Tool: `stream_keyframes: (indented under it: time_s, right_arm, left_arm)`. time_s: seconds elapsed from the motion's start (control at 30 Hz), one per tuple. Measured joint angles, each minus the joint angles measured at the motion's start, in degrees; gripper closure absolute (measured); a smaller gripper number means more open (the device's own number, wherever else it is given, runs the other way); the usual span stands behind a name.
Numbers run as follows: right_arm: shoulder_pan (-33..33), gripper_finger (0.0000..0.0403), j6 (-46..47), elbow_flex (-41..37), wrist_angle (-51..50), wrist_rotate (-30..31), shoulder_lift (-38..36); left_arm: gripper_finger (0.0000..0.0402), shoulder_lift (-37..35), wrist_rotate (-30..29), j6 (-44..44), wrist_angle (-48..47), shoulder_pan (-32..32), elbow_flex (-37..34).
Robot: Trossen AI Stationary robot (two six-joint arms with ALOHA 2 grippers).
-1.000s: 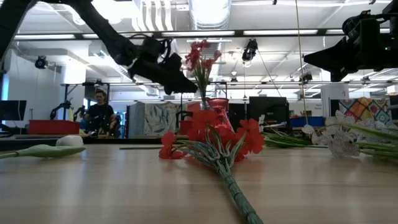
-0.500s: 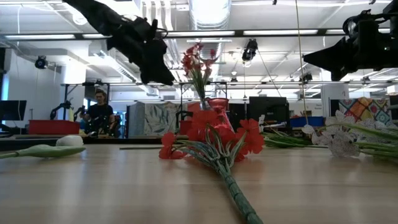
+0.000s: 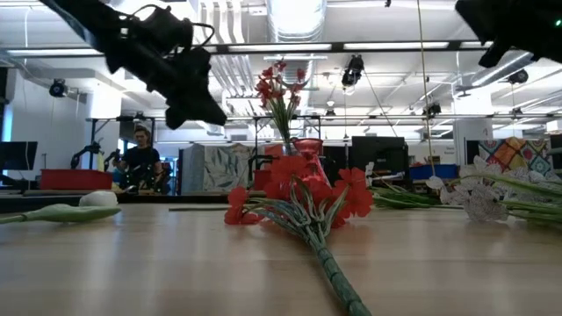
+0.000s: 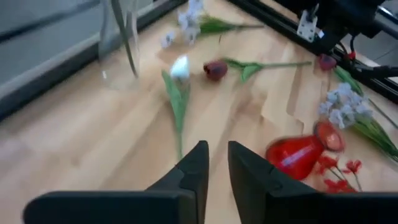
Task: Sort flowers into vase by color
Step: Put the top red tulip into the transparent vase
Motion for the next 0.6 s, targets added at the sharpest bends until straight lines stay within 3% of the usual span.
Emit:
stream_keyframes:
  time_s: [0.13,0.27,0.43,0.6]
  right_arm:
    - [-0.02,0.039,3.11,0.13,2.47,8.72,0.0]
    - [-0.02,0.039,7.45,2.23,-0.29,11.29,1.42]
    - [0.0,0.039,17.54,11.51,-25.25,7.64,7.85]
    - [0.0,0.039,25.17,24.89,-49.17,7.4,20.7]
  left_arm:
    - [0.0372,-3.97,-4.86,-4.03,1.28,-3.34,-3.8]
    - [0.0381,-6.36,-5.85,-6.51,1.21,-4.79,-5.27]
    - [0.0393,-6.94,-6.51,-6.29,1.27,-4.94,-5.39]
    - [0.0401,-6.29,-7.3,-6.29,1.35,-4.92,-5.43]
